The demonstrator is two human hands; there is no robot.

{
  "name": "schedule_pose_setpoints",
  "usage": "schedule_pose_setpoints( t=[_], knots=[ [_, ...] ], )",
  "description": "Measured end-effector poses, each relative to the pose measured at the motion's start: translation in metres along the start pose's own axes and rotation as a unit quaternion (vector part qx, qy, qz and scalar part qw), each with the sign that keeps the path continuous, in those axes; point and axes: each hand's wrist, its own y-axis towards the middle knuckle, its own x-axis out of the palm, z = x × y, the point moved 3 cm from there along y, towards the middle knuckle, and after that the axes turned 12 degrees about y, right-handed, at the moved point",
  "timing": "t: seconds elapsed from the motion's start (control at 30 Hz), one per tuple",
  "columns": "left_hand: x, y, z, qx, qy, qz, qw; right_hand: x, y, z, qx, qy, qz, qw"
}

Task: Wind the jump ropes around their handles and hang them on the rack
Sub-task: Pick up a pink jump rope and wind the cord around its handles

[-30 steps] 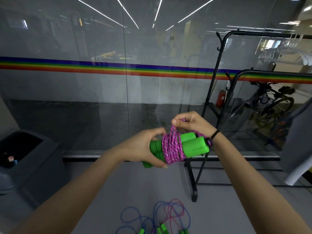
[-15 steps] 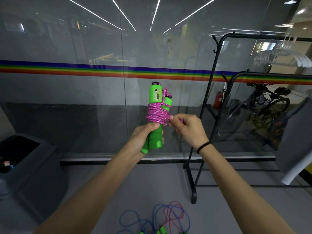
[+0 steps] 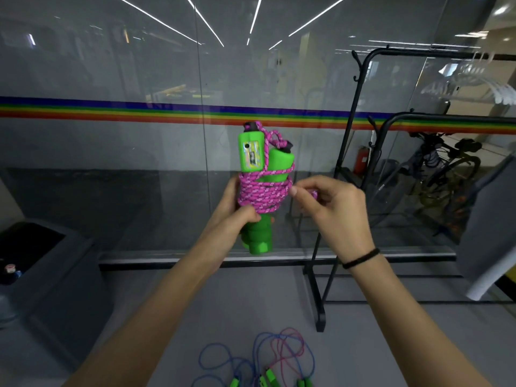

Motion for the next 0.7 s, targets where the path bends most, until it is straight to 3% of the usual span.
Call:
schedule_pose_setpoints(
  t=[0.13,0.3,0.47,0.7],
  knots=[
    [0.016,-0.007,0.014,-0.021,-0.126,0.014,0.992,-0.003,-0.005,-0.022,-0.026,0.053,0.066,0.996],
    [0.019,-0.009,0.018,-0.07,-0.065,0.034,0.995,0.0,-0.007,-0.023,-0.022,0.144,0.045,0.988],
    [0.016,-0.008,0.013,-0.08,-0.072,0.057,0.993,0.002,-0.007,-0.016,-0.047,0.117,0.046,0.991],
    [0.018,-0.005,0.012,-0.081,-0.062,0.095,0.99,0.009,-0.015,-0.018,-0.111,0.099,-0.022,0.989]
  ],
)
